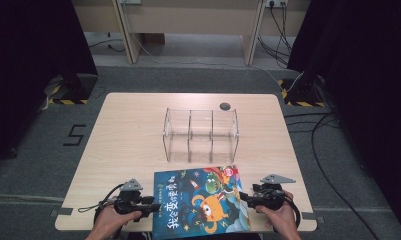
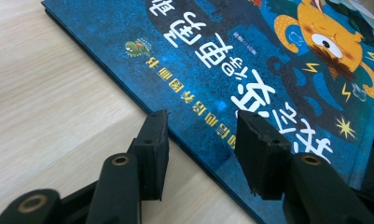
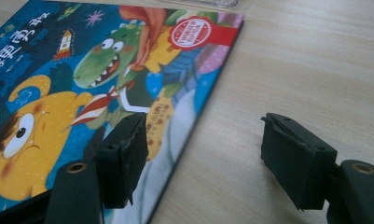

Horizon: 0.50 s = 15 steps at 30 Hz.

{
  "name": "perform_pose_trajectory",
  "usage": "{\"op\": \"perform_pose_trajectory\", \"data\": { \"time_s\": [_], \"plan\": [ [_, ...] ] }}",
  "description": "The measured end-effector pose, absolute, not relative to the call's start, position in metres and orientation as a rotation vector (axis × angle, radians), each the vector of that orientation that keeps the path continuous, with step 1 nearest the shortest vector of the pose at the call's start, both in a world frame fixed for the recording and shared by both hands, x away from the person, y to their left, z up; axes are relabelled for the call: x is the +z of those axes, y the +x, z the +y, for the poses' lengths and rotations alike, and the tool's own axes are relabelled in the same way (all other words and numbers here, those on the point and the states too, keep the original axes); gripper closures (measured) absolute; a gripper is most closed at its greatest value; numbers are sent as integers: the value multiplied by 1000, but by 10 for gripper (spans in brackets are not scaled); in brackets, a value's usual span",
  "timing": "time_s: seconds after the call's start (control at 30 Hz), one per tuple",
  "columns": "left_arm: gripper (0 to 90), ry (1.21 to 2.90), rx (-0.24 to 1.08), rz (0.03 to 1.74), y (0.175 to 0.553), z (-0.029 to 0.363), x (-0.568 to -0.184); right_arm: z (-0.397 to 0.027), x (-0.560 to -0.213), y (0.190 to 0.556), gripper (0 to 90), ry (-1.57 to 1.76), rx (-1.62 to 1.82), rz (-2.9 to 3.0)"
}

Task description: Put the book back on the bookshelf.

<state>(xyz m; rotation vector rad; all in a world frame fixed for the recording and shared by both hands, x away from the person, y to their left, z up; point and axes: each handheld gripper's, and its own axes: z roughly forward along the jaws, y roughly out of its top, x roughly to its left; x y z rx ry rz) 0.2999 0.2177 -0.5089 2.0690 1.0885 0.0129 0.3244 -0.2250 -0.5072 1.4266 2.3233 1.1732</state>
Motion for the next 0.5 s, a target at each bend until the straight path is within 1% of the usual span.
{"op": "perform_pose_trajectory", "data": {
  "time_s": [0.3,0.37,0.5],
  "plan": [
    [544,2074,-27,1035,303,194,-510,-223,-509,325,321,1435,1171,2328],
    [544,2073,-33,1030,304,189,-510,-222,-509,325,296,1437,1157,2321],
    [540,2076,-30,1027,304,184,-510,-225,-510,326,276,1468,1162,2293]
  ]
}}
